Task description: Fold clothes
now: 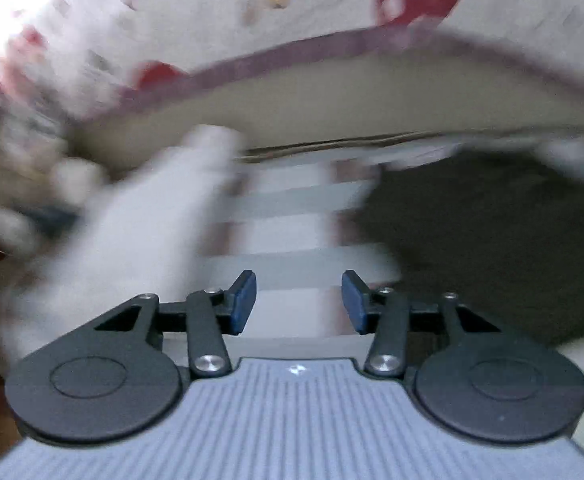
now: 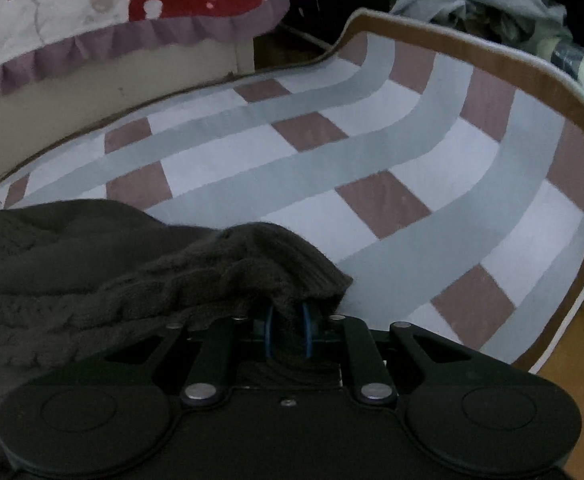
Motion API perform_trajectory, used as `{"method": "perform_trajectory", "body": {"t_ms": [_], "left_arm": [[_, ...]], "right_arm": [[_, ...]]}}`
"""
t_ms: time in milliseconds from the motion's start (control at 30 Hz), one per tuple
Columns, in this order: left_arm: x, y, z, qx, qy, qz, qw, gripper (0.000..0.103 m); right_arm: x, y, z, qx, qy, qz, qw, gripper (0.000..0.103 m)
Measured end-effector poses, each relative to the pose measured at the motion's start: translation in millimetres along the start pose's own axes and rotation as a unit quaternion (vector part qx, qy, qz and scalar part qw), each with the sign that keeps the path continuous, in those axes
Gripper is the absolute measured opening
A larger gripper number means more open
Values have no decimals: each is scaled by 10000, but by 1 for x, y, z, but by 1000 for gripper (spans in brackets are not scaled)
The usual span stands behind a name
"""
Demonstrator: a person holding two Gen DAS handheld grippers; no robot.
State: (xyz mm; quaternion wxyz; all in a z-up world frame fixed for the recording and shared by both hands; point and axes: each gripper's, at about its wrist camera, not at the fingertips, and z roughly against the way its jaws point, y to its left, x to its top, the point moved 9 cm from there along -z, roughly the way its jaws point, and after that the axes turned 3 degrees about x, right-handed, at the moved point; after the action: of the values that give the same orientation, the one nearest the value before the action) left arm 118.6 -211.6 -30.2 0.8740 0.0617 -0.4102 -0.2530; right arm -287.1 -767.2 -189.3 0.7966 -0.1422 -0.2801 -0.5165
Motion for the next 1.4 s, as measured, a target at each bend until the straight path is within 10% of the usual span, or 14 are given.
{"method": "perform_trajectory", "body": {"t_ms": [167,300,600,1033,1067,1133,1267,1400], "left_arm": [[7,-50,-30,-1897,132,603,9799,47],[19,-84,-93,-2446,363,728,9662,51],[24,-103,-213,-1892,882,652,9758,58],[29,-112,-250,-1868,892,1611,9650,76],[31,-115,-250,-1829,866,1495,9678,75],[36,-122,-247,-1758,788,1135,9747,18],[72,-108,-207,-607,-469,403,9962,16],[104,-51,-144,34,-1521,989,9834,16]], "right_arm": [[-1,2,-3,8,13,29,10000,17],[-2,2,-4,9,-6,73,10000,17],[-4,3,-8,68,-111,120,9998,17],[3,15,-6,36,-540,381,9978,17],[6,17,-1,94,-676,390,9969,17],[9,23,11,239,-949,473,9941,17],[11,22,26,366,-1190,385,9915,17],[28,26,69,644,-2241,299,9720,10]]}}
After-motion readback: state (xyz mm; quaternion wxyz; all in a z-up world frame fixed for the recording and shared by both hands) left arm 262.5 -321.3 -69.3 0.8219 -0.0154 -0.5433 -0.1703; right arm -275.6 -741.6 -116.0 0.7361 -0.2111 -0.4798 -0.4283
